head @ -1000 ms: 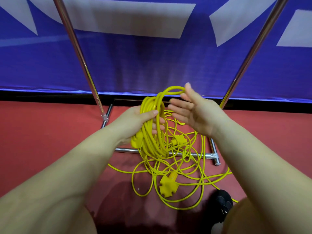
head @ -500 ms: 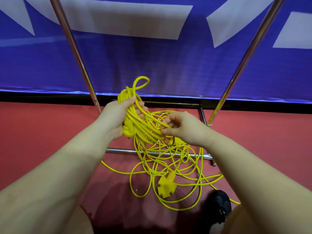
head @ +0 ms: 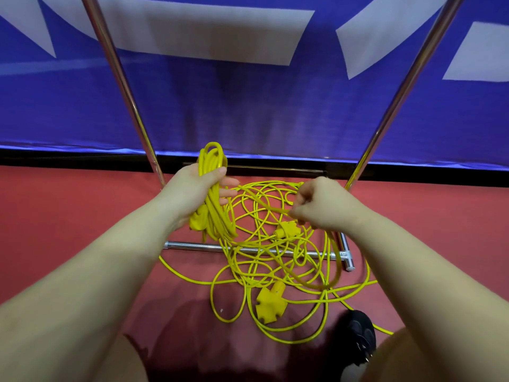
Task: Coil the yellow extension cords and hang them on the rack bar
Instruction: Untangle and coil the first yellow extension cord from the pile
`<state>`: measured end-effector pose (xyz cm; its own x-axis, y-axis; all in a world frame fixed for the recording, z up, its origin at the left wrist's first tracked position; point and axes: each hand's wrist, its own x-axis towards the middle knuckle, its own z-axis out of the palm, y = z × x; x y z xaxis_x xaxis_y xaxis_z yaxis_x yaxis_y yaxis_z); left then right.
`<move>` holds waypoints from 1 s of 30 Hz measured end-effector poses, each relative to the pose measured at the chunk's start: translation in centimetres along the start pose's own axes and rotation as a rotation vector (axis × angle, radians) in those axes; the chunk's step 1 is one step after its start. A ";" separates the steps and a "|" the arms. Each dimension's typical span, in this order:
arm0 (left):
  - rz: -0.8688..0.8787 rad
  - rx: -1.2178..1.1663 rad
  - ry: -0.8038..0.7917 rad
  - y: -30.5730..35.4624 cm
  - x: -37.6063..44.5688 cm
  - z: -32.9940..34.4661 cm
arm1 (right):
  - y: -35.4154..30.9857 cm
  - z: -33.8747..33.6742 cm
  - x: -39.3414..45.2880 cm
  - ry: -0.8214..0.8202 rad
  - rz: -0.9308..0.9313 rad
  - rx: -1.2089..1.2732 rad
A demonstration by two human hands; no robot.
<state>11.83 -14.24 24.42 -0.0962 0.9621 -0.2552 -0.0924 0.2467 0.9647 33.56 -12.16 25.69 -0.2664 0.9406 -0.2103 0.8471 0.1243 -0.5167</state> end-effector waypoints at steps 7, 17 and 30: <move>0.011 0.134 -0.196 -0.1 -0.9 1.2 | -2.1 -1.0 -1.2 -0.309 -0.137 0.620; -0.021 0.103 -0.273 0.1 -2.1 2.3 | -0.3 -0.1 0.8 0.119 -0.022 0.312; -0.180 -0.084 -0.255 0.8 -2.2 2.2 | -0.3 -1.7 0.5 0.108 -0.240 0.338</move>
<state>14.15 -15.95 25.88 0.1795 0.9046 -0.3867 -0.1677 0.4155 0.8940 33.94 -11.21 27.13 -0.3722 0.9277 0.0278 0.5640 0.2498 -0.7870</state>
